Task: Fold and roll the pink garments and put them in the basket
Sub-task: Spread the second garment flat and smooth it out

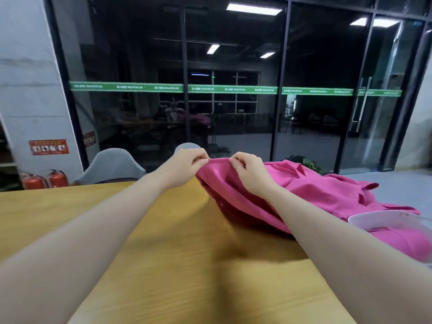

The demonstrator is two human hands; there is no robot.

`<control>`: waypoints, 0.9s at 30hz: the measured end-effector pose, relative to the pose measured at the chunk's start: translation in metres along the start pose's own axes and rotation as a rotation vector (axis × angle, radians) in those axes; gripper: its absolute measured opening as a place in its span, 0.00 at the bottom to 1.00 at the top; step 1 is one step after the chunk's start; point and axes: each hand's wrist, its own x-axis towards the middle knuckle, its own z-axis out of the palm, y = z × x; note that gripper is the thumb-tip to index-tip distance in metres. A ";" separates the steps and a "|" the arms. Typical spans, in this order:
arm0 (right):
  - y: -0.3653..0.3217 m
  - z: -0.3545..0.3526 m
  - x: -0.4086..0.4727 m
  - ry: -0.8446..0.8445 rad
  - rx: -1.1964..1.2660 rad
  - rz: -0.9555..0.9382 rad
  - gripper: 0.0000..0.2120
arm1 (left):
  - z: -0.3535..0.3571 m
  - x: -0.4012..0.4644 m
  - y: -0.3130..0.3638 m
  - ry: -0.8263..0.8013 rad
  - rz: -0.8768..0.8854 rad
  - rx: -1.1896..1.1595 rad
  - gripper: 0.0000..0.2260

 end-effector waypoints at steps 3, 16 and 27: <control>0.012 0.014 -0.007 0.009 0.022 0.005 0.11 | 0.014 -0.004 -0.009 -0.040 -0.051 -0.033 0.11; 0.079 0.030 -0.047 -0.181 0.079 0.007 0.13 | 0.152 0.031 -0.036 -0.550 -0.438 -0.100 0.22; 0.192 0.039 -0.068 -0.237 -0.655 0.273 0.38 | 0.247 0.022 -0.070 -0.545 -0.204 0.167 0.28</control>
